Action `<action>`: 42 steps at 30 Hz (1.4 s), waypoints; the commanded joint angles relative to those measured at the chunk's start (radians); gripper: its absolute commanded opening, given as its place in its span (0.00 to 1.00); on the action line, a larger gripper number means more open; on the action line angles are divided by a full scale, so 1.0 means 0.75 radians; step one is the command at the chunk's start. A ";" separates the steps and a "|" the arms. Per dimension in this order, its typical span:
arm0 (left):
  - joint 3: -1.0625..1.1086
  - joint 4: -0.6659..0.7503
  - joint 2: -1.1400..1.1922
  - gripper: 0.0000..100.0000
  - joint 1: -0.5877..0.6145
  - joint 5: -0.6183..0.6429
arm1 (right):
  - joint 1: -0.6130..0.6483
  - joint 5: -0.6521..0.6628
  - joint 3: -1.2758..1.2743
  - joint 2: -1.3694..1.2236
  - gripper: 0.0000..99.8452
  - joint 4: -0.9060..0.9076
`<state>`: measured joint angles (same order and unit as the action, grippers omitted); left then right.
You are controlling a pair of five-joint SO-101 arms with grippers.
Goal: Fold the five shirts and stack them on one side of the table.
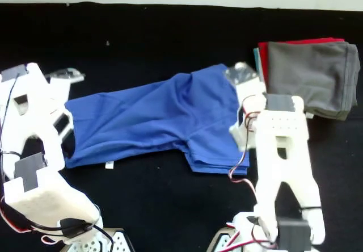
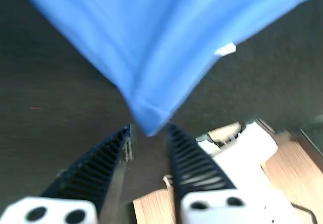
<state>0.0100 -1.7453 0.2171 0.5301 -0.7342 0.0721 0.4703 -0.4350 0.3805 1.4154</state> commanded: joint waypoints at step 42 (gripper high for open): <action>-1.693 0.434 1.286 0.01 0.107 0.403 | 0.228 -0.205 1.677 -1.668 0.01 -0.359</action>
<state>-1.2160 -1.4308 1.1776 0.5669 -0.4350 0.2470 0.3168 0.7281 -0.8224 1.1362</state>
